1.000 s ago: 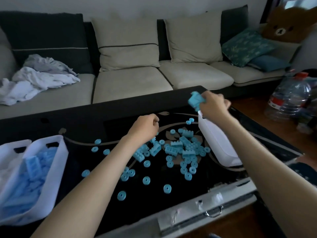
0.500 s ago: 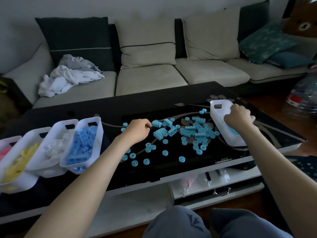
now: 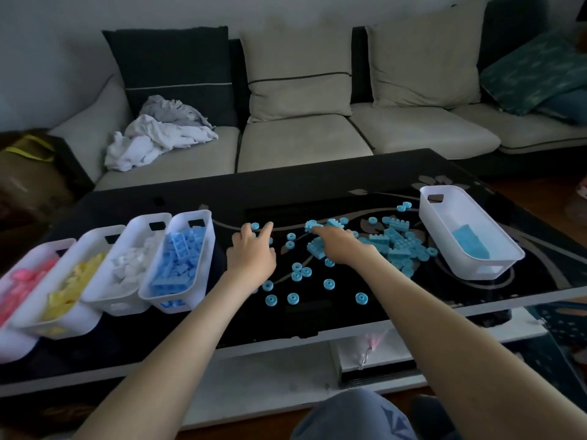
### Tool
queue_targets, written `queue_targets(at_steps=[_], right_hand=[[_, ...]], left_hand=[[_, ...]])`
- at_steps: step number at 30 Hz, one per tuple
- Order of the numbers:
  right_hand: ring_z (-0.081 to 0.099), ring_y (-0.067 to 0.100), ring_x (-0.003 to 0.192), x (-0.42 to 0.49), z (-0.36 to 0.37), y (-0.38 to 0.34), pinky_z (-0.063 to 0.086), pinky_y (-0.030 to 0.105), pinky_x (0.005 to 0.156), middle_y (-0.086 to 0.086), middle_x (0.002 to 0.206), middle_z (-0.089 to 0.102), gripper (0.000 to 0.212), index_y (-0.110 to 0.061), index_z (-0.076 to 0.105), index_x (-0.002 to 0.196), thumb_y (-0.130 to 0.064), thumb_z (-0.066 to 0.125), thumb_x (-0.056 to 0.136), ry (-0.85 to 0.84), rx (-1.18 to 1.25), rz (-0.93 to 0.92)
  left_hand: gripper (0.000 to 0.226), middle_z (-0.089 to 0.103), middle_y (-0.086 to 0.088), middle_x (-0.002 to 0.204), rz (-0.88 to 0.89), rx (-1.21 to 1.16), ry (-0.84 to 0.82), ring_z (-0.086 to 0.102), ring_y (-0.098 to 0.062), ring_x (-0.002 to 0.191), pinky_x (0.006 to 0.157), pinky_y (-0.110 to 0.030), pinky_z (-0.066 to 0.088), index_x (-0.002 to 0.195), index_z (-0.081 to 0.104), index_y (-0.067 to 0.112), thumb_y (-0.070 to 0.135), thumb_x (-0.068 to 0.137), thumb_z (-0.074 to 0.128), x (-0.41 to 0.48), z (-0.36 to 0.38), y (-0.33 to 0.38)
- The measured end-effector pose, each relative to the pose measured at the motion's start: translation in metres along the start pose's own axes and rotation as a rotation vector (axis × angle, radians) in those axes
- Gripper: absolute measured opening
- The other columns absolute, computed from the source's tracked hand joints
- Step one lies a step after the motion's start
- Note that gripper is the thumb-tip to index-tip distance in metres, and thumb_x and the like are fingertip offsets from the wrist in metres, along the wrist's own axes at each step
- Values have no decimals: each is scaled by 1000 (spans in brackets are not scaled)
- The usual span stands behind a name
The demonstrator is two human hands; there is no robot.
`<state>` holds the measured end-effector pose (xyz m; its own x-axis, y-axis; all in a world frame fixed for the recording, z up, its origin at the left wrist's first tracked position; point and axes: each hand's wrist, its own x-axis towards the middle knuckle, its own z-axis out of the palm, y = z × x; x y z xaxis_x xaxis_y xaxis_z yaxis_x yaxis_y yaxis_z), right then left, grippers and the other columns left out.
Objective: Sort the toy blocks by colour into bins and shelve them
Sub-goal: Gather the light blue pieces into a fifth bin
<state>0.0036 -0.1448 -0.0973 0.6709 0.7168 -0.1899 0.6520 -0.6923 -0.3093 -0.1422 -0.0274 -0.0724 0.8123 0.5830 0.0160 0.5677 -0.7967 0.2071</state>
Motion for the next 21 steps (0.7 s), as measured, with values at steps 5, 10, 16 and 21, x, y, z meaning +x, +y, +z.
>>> queue_targets(at_steps=[5,10,16,21], right_hand=[[39,29,125,16,7,2,29,39,103,12,133,44,43,-13,47,132,0,41,91,109,-147,-1],[37,30,122,20,4,10,29,41,101,10,125,46,22,-12,59,110,-10,52,90,132,-75,37],[43,29,115,-5,-22,35,35,37,91,9,118,52,23,-12,54,115,-10,49,93,362,36,13],[56,32,99,-38,-68,102,40,31,70,16,109,60,23,-4,53,113,-3,46,91,571,115,243]], left_hand=[[54,25,-12,150,-62,-34,-103,31,-30,131,97,-40,40,150,18,31,34,100,37,7,14,-11],[49,35,-11,144,6,-52,-95,38,-28,127,92,-37,43,146,31,24,31,99,41,12,17,4],[47,39,-9,139,134,-118,-70,40,-26,125,84,-33,47,144,35,22,30,98,43,17,24,43],[47,39,-13,139,188,-36,-142,39,-32,127,99,-43,43,145,35,21,29,99,41,21,36,70]])
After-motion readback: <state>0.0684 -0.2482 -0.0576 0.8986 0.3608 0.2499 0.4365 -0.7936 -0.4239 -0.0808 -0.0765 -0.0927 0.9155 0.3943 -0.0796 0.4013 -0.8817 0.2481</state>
